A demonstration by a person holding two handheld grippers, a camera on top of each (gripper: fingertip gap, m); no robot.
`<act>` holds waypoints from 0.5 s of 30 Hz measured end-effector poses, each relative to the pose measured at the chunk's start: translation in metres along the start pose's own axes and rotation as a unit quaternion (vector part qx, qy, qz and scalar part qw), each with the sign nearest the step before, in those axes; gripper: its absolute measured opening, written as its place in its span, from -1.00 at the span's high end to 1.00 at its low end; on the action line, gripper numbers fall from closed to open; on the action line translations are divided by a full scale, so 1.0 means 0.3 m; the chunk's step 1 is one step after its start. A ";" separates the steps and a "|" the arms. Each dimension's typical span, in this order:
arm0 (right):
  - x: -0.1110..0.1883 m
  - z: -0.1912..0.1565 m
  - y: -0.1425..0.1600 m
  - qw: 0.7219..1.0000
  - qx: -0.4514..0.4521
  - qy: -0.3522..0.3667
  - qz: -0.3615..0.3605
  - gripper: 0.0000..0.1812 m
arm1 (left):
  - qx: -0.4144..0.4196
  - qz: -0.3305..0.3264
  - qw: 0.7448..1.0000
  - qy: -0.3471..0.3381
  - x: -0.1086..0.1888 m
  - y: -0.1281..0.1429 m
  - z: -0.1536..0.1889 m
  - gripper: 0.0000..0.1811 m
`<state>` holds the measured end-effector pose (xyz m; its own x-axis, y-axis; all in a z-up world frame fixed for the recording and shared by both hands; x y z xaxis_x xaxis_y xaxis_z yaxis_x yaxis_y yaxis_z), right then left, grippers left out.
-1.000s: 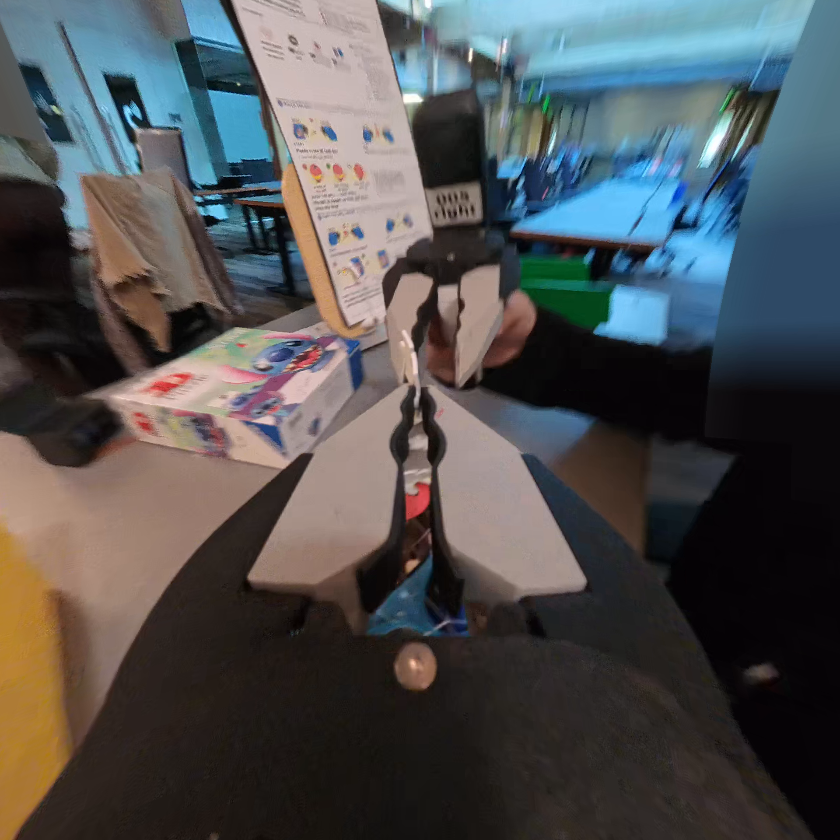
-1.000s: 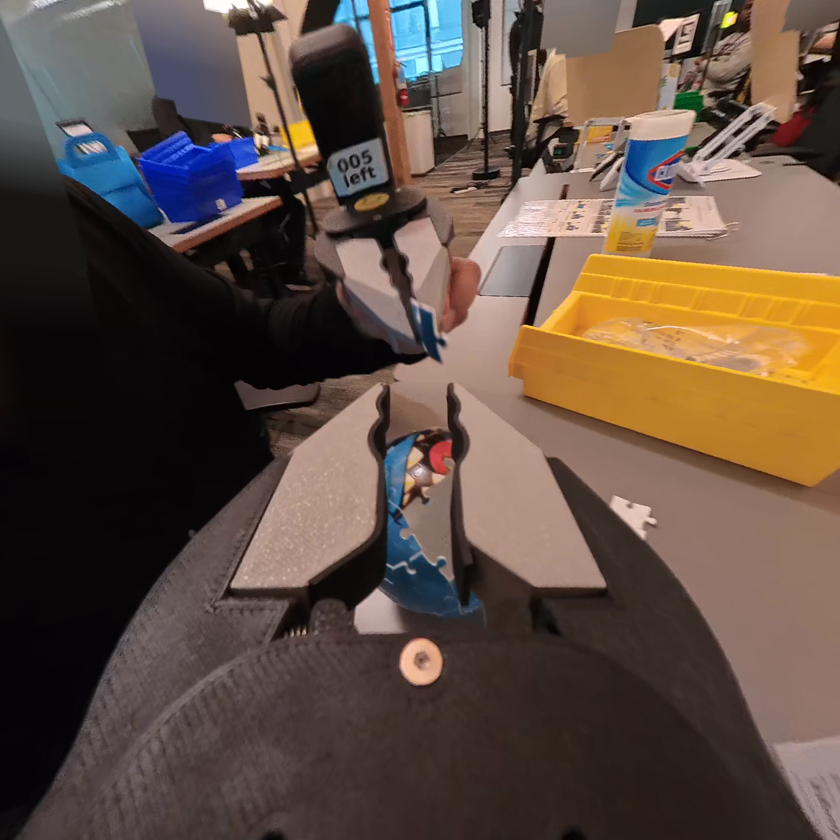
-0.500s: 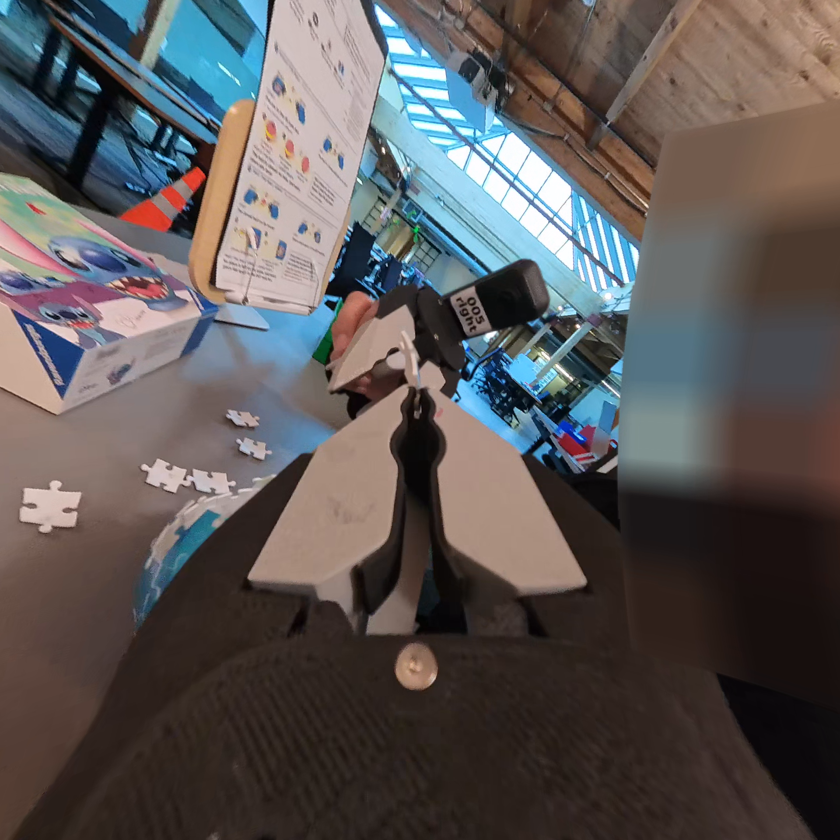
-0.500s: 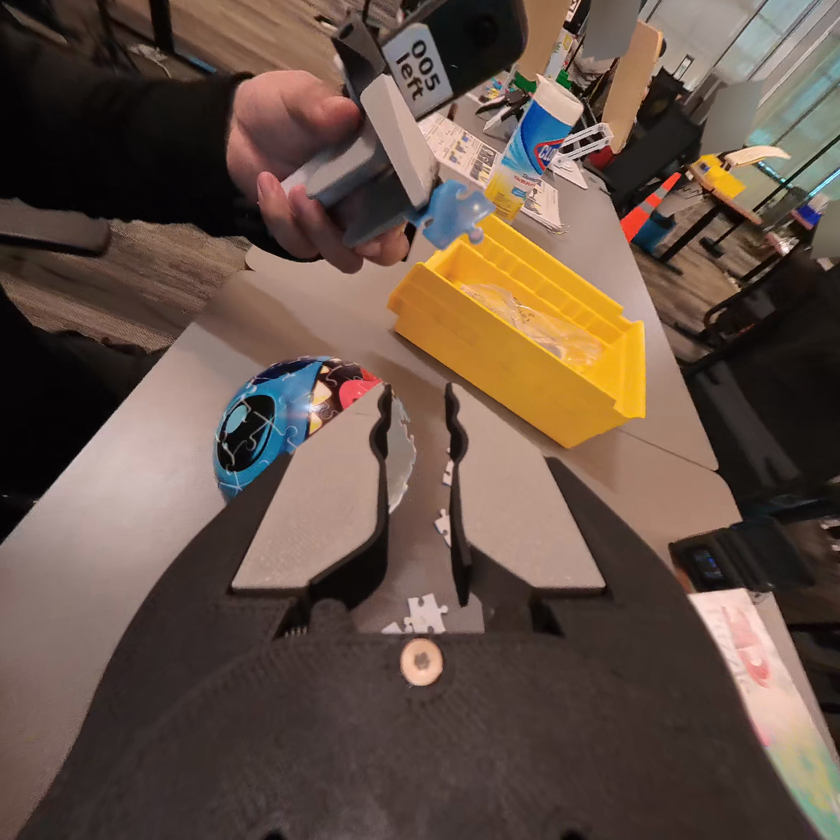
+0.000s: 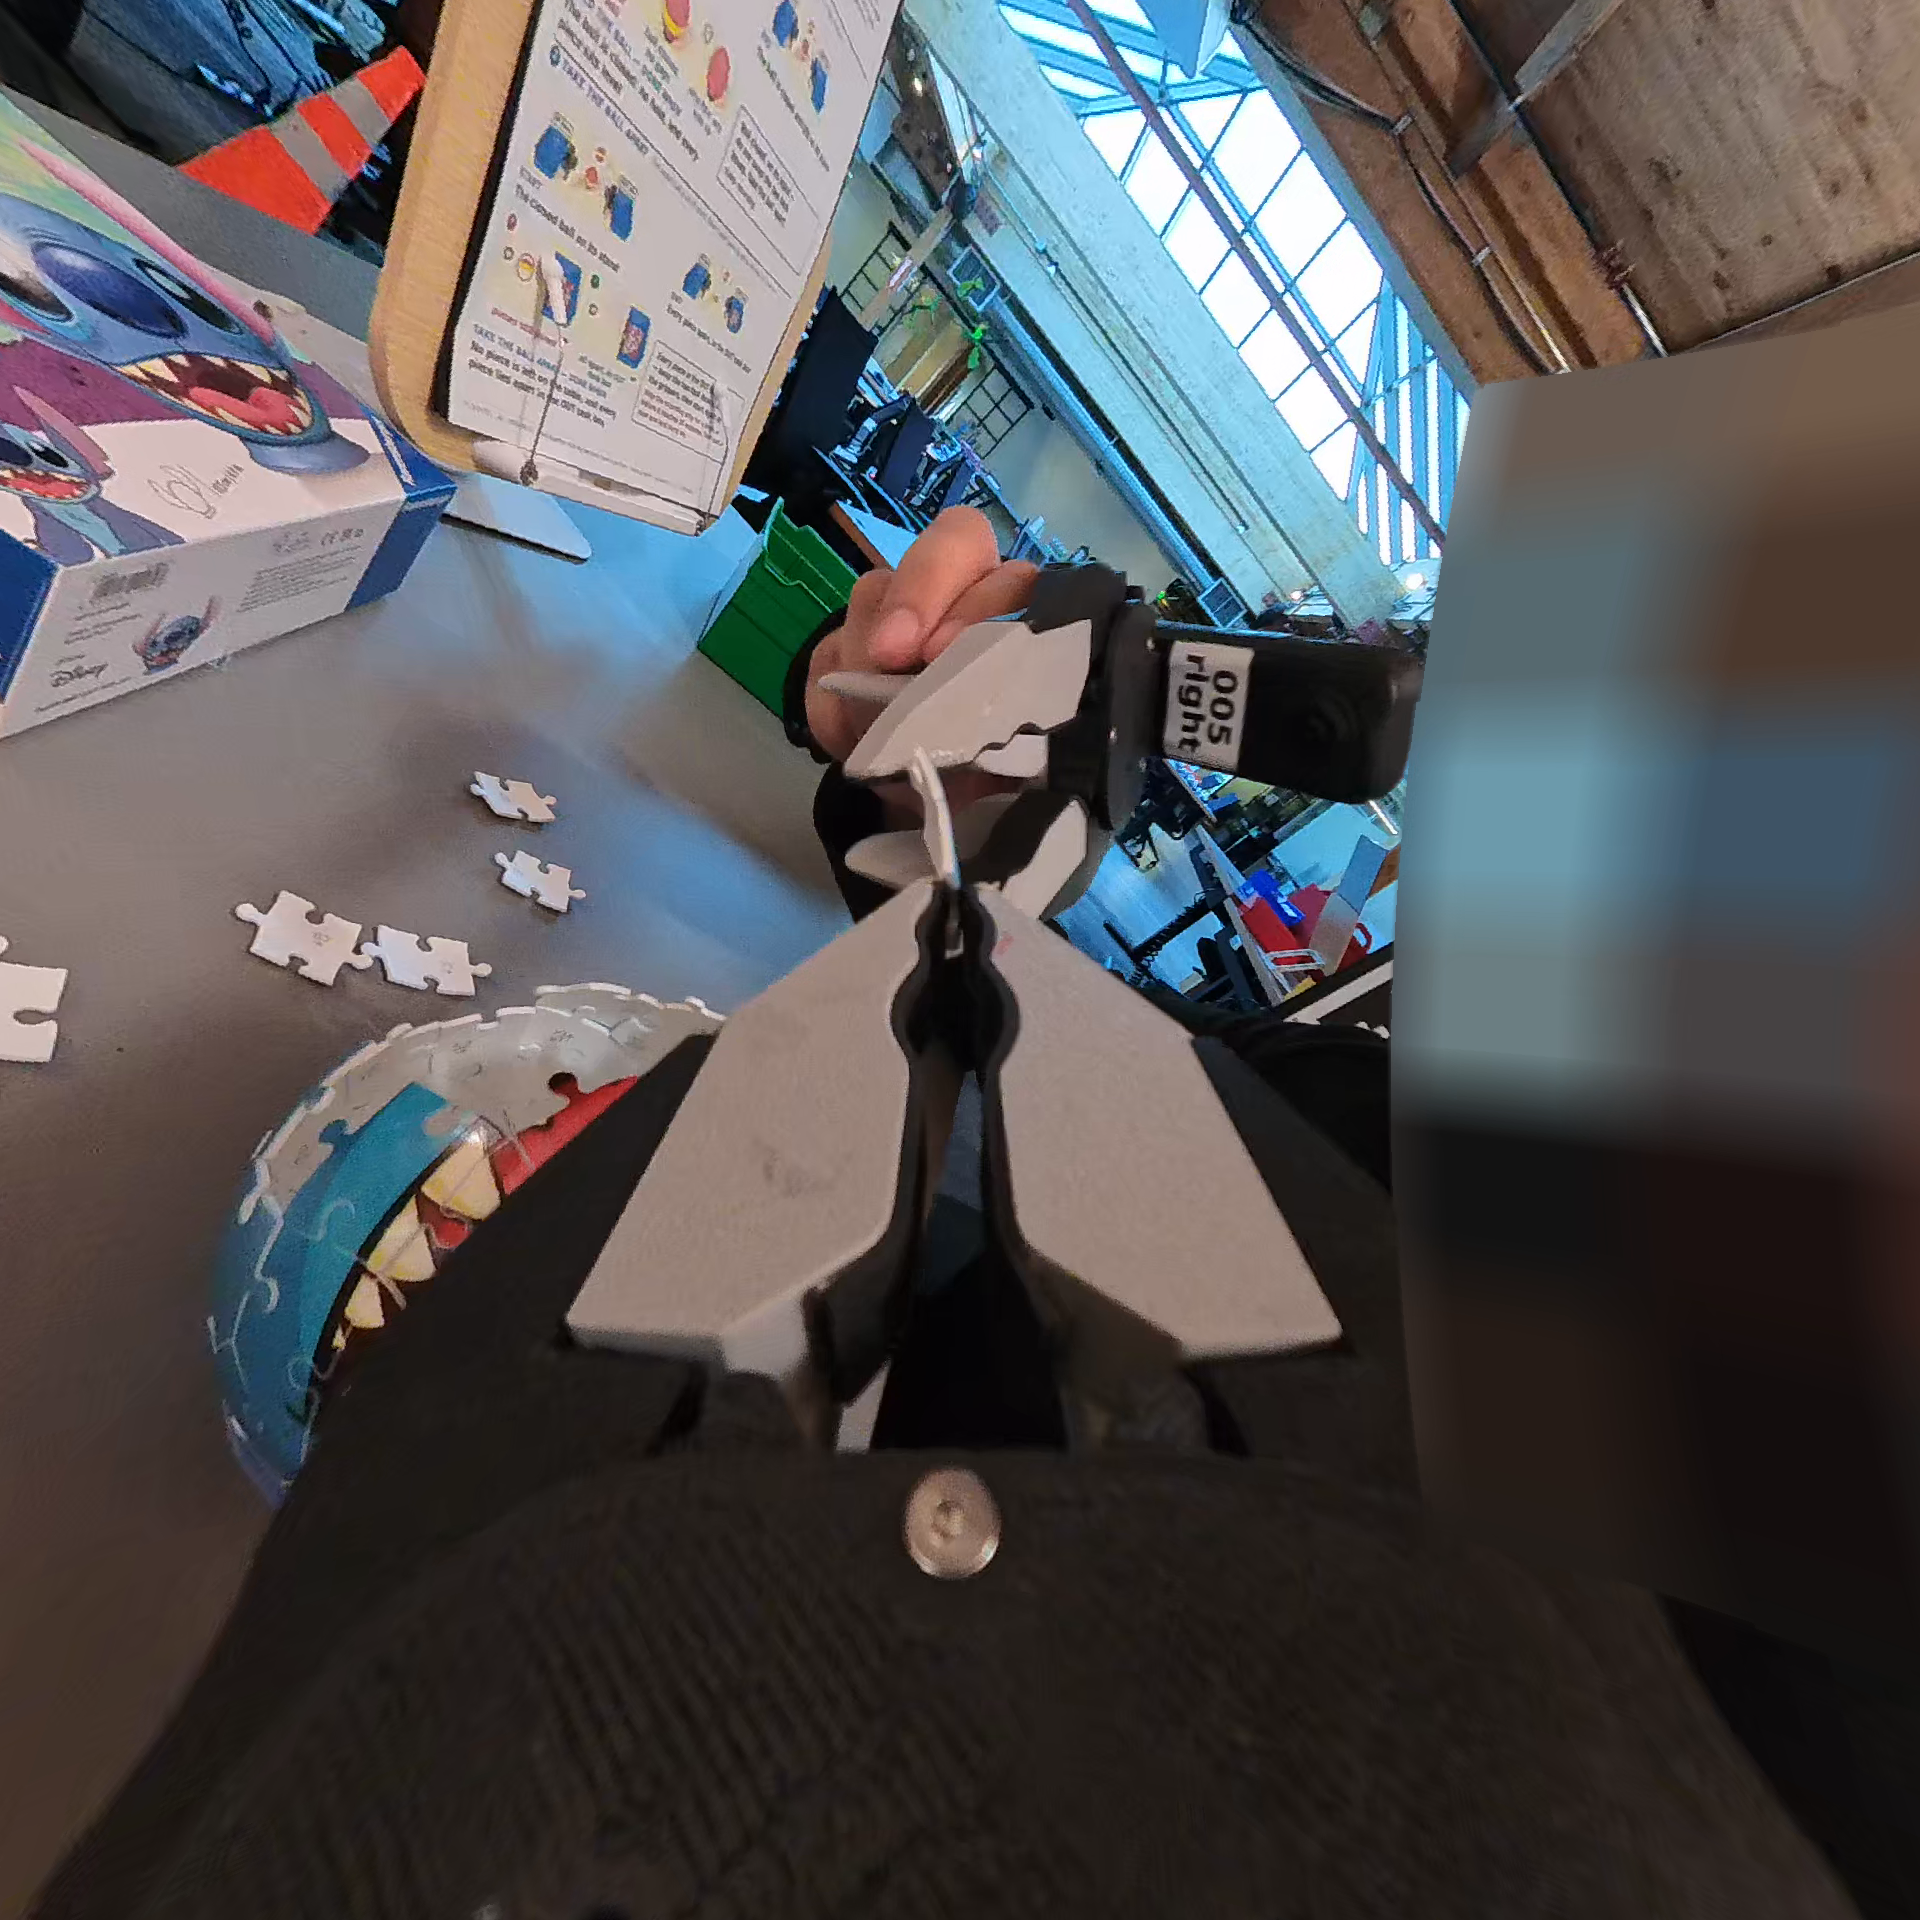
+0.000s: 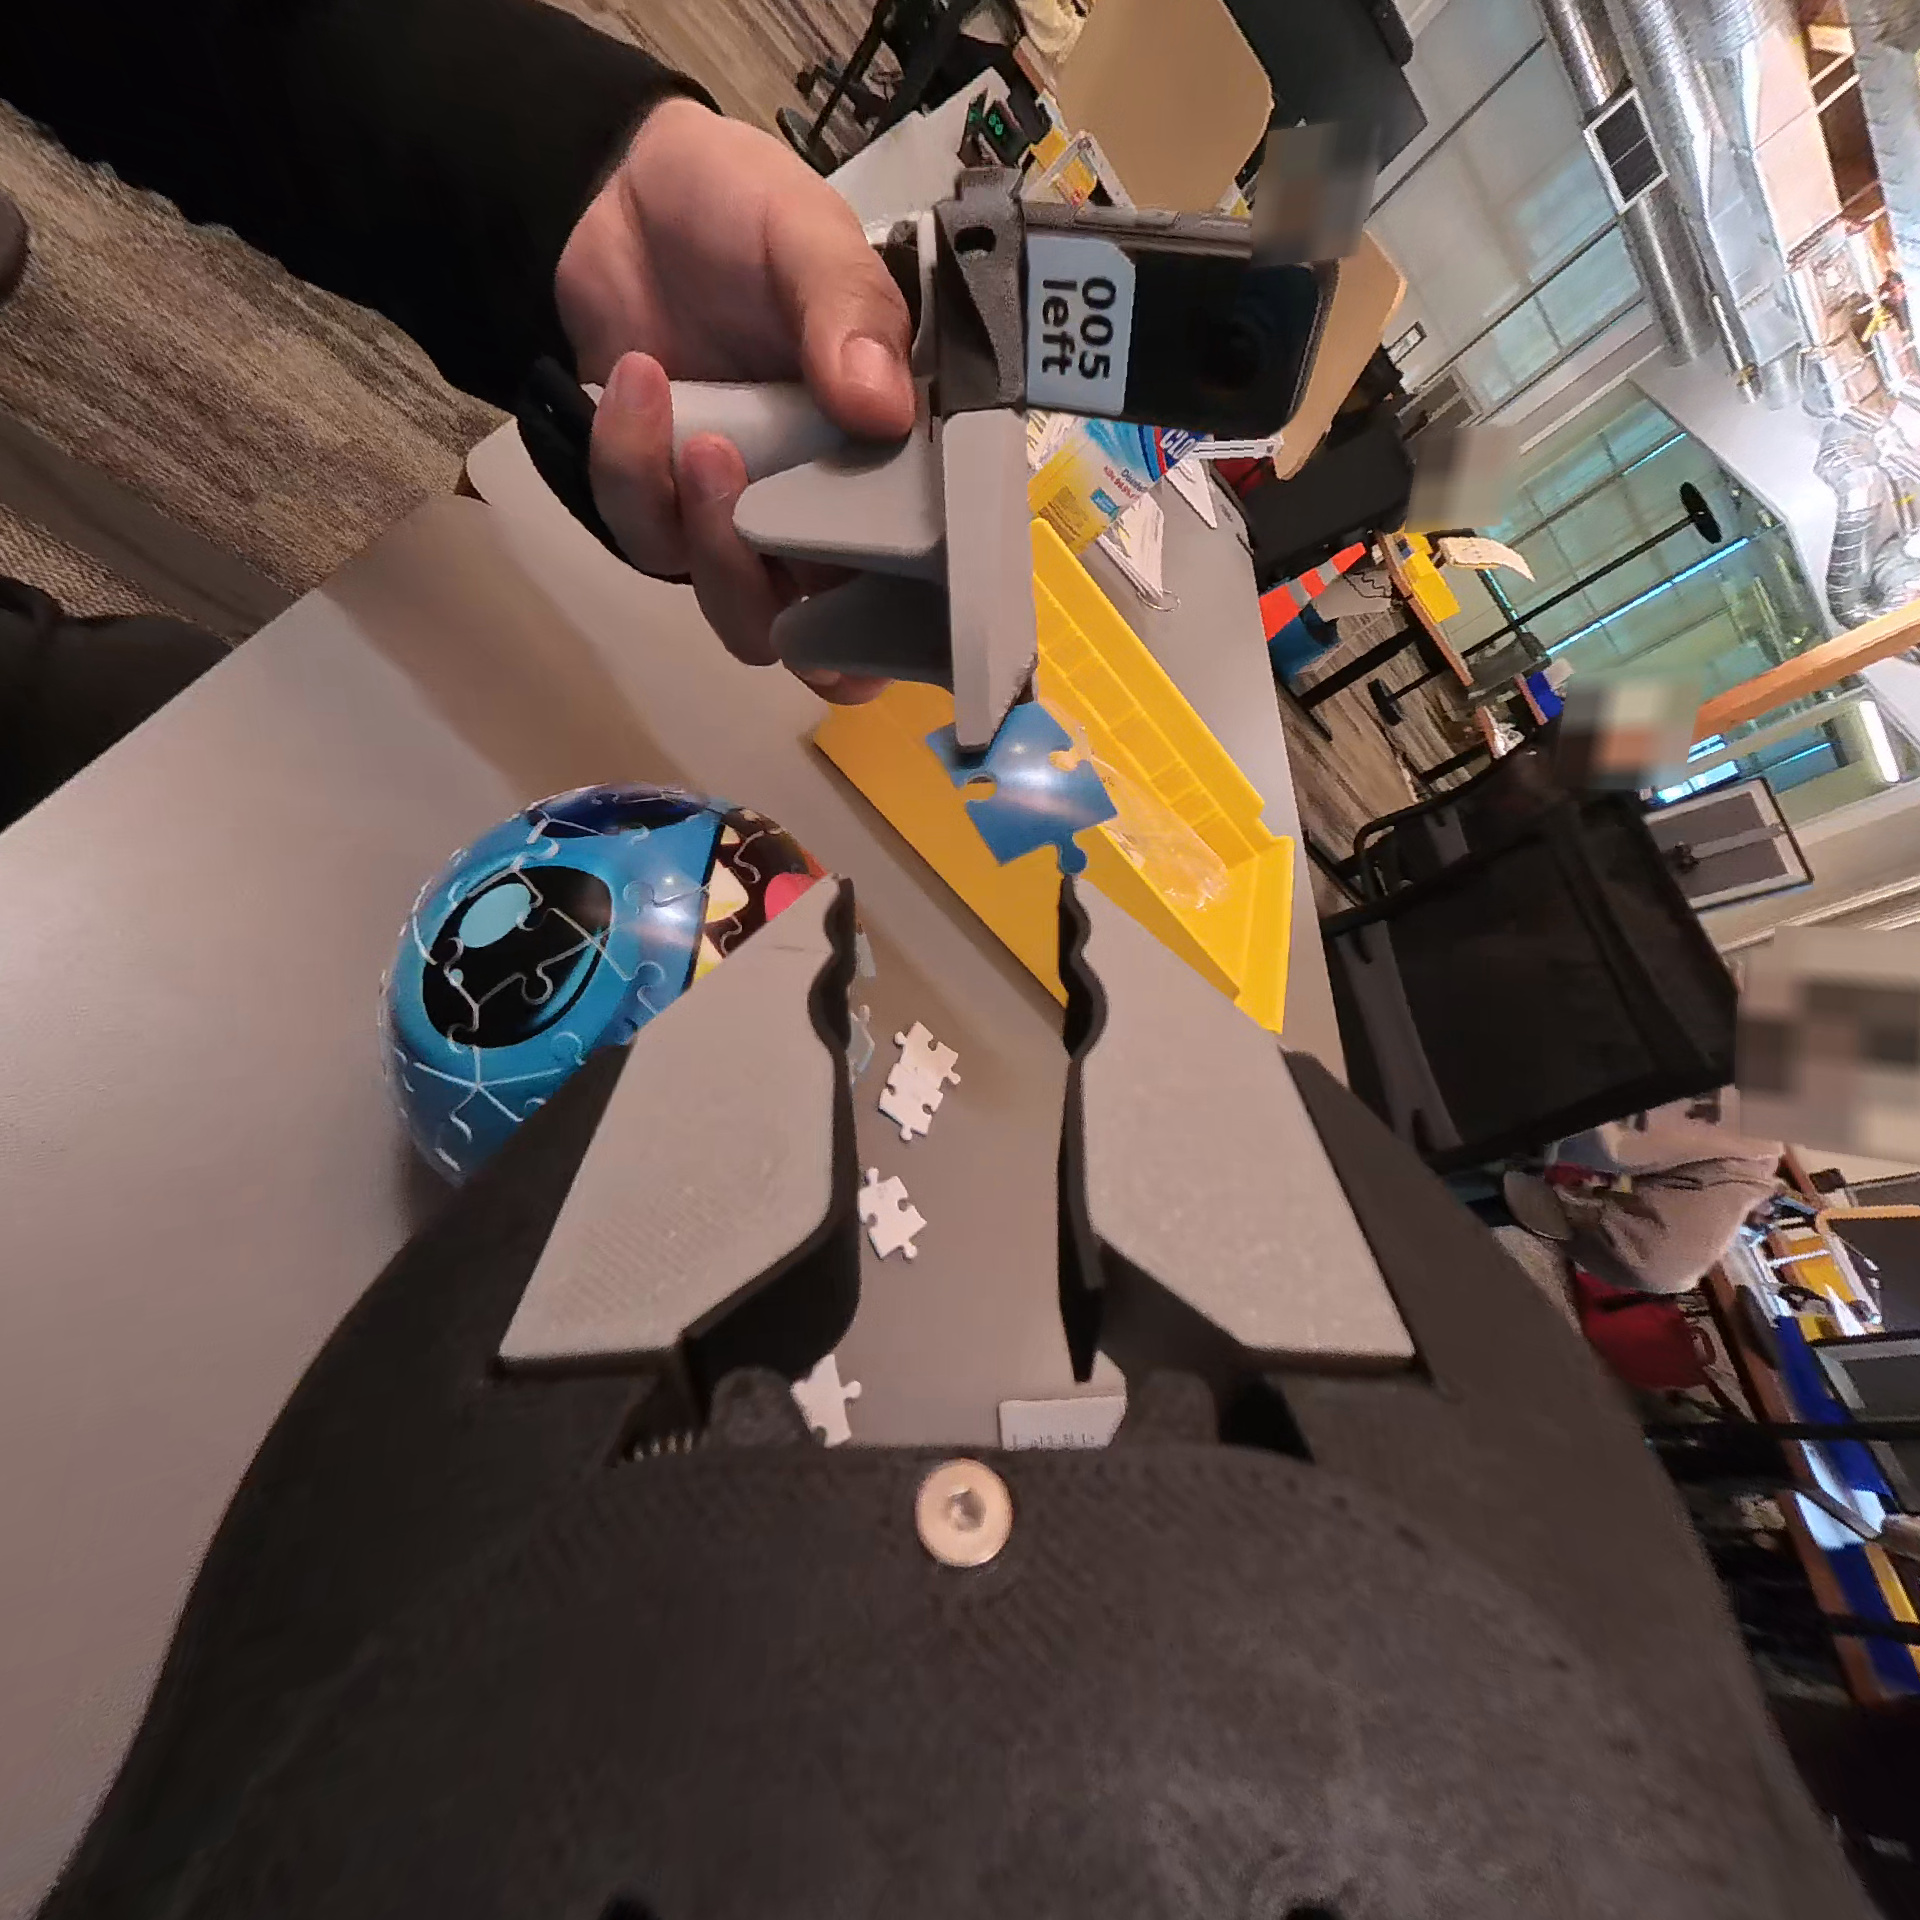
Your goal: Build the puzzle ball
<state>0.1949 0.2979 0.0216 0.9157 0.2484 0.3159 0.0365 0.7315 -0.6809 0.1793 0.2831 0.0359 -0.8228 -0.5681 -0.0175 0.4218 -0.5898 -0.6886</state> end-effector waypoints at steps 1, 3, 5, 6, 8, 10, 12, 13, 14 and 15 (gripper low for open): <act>0.000 0.001 0.000 1.000 0.002 0.001 -0.001 0.61 | 0.002 -0.001 1.000 0.002 0.000 0.001 0.000 1.00; 0.000 0.000 0.001 1.000 0.011 0.004 -0.002 0.61 | 0.005 -0.001 1.000 0.005 0.001 0.002 0.001 1.00; -0.002 0.002 0.000 1.000 0.022 0.013 -0.003 0.61 | 0.004 0.000 1.000 0.005 0.001 0.002 0.002 1.00; -0.003 0.007 0.000 0.999 0.028 0.021 -0.006 0.63 | 0.004 -0.002 1.000 0.007 0.001 0.004 0.004 1.00; -0.001 0.016 -0.004 0.999 0.039 0.034 -0.008 0.71 | 0.002 -0.006 1.000 0.010 0.000 0.006 0.008 1.00; 0.004 0.024 -0.009 0.998 0.037 0.042 -0.007 0.70 | 0.004 -0.014 1.000 0.010 -0.002 0.010 0.005 1.00; 0.013 0.047 -0.019 0.998 0.020 0.059 0.002 0.40 | 0.009 -0.022 1.000 0.009 -0.006 0.017 0.000 1.00; 0.020 0.049 -0.023 0.998 0.016 0.056 0.008 0.39 | 0.011 -0.026 1.000 0.010 -0.008 0.020 0.000 1.00; 0.025 0.042 -0.026 0.999 0.016 0.046 0.012 0.43 | 0.009 -0.030 0.999 0.009 -0.010 0.022 0.001 1.00; 0.030 0.032 -0.029 0.999 0.018 0.033 0.015 0.52 | 0.007 -0.035 0.999 0.010 -0.013 0.026 0.003 1.00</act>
<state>0.1989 0.2997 0.0366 0.9409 0.2287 0.2496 -0.0053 0.7471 -0.6647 0.1863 0.2801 0.0313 -0.8575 -0.5142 0.0160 0.3683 -0.6354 -0.6786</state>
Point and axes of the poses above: each gripper's, where its closed fingertips meet, x back along the fingers, y out of its underside, z = x × y across the jaws, the point moved 1 cm from there along x, back along the fingers
